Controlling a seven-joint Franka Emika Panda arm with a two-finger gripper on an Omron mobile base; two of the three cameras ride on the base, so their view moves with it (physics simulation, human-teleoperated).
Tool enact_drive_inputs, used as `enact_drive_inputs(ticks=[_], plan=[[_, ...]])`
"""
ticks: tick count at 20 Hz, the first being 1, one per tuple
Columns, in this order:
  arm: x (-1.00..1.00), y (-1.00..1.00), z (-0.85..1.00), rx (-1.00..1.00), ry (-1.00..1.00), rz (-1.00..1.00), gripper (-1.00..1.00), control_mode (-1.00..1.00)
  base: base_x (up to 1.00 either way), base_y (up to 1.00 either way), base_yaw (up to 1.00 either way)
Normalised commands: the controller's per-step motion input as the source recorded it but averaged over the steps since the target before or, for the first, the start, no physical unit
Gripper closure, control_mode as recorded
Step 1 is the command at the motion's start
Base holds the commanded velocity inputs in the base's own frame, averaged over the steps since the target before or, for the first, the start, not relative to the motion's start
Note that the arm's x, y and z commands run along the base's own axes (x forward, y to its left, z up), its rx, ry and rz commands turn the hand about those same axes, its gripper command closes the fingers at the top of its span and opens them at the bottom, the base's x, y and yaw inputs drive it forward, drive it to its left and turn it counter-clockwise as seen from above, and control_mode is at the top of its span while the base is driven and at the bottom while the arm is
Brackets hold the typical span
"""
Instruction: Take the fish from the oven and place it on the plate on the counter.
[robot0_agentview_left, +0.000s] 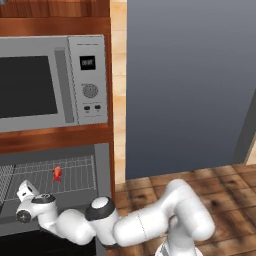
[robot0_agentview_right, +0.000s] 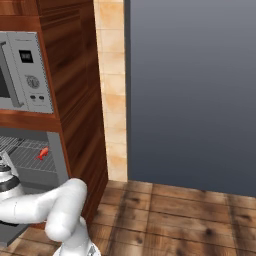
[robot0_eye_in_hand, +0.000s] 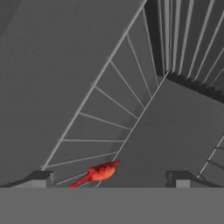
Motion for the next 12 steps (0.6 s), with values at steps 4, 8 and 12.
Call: enact_drive_inputs(ticks=[4, 8, 12], plan=[[0.21, 0.24, -0.52, -0.06, 0.00, 0.00, -1.00, -1.00, 0.00, 0.00, 0.00], [-0.03, 0.31, -0.51, -0.03, 0.00, 0.00, -1.00, -1.00, 0.00, 0.00, 0.00], [-0.24, 0.02, -0.89, 0.00, -0.01, 0.00, -1.00, -1.00, 0.00, 0.00, 0.00]])
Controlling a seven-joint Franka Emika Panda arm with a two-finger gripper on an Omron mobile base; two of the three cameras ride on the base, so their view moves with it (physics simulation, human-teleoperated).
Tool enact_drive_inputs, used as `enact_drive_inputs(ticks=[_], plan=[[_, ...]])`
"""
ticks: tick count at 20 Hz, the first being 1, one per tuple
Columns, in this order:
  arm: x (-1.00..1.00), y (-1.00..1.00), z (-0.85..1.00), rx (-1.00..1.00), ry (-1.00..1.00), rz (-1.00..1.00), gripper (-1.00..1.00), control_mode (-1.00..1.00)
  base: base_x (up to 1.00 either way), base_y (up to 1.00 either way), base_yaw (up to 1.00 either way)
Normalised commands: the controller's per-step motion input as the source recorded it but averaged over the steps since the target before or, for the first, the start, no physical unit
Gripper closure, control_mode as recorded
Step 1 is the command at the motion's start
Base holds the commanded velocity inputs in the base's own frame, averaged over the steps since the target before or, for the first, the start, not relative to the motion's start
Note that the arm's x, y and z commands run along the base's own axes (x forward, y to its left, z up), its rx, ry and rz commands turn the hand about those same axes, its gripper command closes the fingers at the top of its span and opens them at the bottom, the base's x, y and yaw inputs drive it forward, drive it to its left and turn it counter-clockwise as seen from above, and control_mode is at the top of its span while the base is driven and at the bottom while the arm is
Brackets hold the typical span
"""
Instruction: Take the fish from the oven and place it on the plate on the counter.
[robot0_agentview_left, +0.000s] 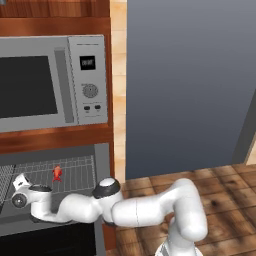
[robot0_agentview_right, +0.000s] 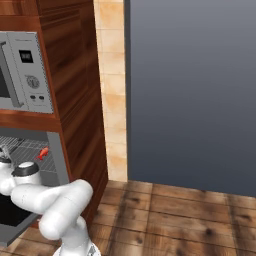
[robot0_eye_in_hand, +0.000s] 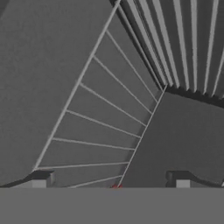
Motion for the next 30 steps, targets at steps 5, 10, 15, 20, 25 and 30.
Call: enact_drive_inputs(ticks=[5, 10, 15, 20, 25, 30], plan=[[-0.53, 0.00, -0.94, 0.00, -0.05, 0.00, -1.00, -1.00, 0.00, 0.00, 0.00], [-0.37, 0.00, -0.44, -0.07, -0.13, 0.01, -1.00, -1.00, 0.00, 0.00, 0.00], [0.00, 0.00, -0.08, -0.16, -0.10, 0.09, -1.00, -1.00, 0.00, 0.00, 0.00], [-0.11, 0.12, -0.45, -0.41, 0.16, 0.20, -1.00, -1.00, 0.00, 0.00, 0.00], [-0.14, 0.23, -0.57, -0.52, 0.31, 0.23, -1.00, -1.00, 0.00, 0.00, 0.00], [-0.22, 0.18, -0.17, -0.50, 0.10, 0.21, -1.00, -1.00, 0.00, 0.00, 0.00]])
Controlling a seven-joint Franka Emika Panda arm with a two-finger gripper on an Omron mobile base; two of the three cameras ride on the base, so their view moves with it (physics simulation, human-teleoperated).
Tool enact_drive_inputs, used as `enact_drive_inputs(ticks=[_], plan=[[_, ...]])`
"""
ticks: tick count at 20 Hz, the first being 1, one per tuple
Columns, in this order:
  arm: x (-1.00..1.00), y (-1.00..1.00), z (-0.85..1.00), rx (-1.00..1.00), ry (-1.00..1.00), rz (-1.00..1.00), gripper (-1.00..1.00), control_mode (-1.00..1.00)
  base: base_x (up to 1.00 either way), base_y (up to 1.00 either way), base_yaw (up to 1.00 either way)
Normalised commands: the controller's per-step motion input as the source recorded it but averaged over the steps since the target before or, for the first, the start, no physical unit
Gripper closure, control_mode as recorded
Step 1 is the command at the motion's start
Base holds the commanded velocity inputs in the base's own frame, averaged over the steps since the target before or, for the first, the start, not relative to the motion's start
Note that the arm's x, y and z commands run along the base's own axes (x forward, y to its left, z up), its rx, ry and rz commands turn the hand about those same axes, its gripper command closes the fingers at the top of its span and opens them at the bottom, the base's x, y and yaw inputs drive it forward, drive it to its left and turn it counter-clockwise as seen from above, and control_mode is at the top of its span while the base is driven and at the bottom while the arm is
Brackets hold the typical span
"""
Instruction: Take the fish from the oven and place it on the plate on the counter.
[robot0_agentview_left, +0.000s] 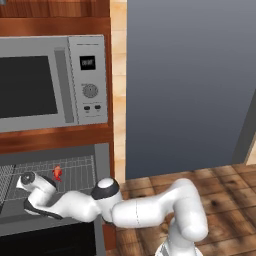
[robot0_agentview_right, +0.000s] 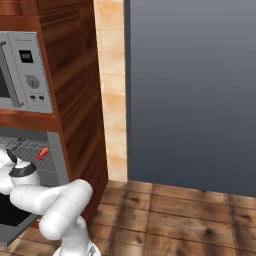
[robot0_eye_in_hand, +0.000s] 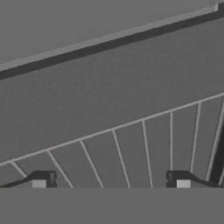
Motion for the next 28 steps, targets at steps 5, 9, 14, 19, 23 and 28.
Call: enact_drive_inputs(ticks=[5, 9, 14, 19, 23, 28], plan=[[-0.72, 0.22, -0.15, -0.44, -0.06, 0.19, -1.00, -1.00, 0.00, 0.00, 0.00], [-0.35, 0.12, -0.38, -0.27, -0.05, 0.17, -1.00, -1.00, 0.00, 0.00, 0.00], [-0.22, 0.00, -0.54, -0.20, -0.08, 0.11, -1.00, -1.00, 0.00, 0.00, 0.00], [-0.08, 0.00, -0.67, -0.14, -0.04, 0.10, -1.00, -1.00, 0.00, 0.00, 0.00], [-0.06, 0.00, -0.79, -0.12, -0.03, 0.08, -1.00, -1.00, 0.00, 0.00, 0.00], [0.00, 0.00, -0.68, -0.04, -0.07, 0.01, -1.00, -1.00, 0.00, 0.00, 0.00]])
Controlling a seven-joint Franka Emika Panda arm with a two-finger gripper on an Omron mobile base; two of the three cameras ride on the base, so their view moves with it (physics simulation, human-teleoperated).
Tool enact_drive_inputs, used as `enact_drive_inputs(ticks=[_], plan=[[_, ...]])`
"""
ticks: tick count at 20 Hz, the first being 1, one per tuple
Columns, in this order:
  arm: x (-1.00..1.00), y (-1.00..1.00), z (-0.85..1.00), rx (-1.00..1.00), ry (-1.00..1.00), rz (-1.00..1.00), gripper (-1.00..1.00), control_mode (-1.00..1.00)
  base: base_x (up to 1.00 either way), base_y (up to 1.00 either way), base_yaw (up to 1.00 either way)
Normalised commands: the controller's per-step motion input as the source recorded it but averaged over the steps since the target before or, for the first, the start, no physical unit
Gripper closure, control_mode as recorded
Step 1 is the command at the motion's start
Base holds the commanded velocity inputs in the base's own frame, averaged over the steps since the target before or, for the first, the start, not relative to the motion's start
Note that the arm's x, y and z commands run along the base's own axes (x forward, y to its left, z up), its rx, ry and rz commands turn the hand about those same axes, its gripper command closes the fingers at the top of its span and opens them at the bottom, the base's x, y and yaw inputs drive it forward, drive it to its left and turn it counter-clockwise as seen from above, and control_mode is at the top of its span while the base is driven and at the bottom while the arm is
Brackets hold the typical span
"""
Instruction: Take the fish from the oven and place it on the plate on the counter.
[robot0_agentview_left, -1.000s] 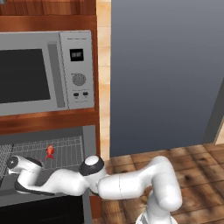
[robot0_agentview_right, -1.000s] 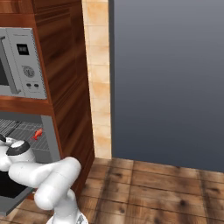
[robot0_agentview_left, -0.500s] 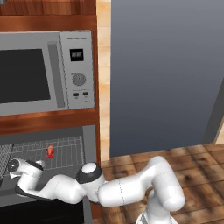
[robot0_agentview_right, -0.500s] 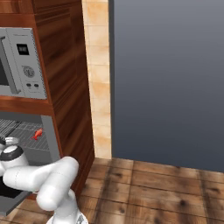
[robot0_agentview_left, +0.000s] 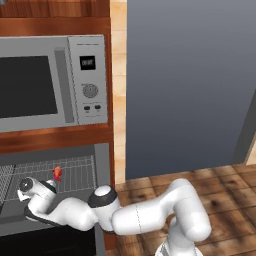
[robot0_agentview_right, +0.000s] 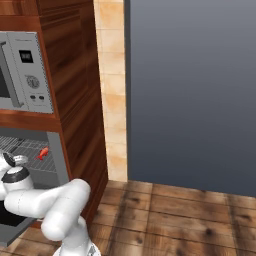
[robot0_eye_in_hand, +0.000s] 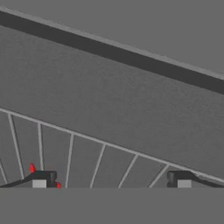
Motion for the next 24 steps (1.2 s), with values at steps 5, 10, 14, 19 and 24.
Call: enact_drive_inputs(ticks=[5, 10, 14, 19, 24], plan=[[-0.01, 0.00, -0.77, 0.00, -0.02, -0.06, -1.00, -1.00, 0.00, 0.00, 0.00], [-0.06, 0.03, -0.93, 0.00, 0.00, -0.12, -1.00, -1.00, 0.00, 0.00, 0.00], [-0.41, 0.20, -1.00, -0.03, 0.00, -0.07, -1.00, -1.00, 0.00, 0.00, 0.00], [-0.63, 0.36, -1.00, -0.09, -0.07, -0.04, -1.00, -1.00, 0.00, 0.00, 0.00], [-0.51, 0.27, -1.00, -0.13, -0.13, -0.05, -1.00, -1.00, 0.00, 0.00, 0.00]])
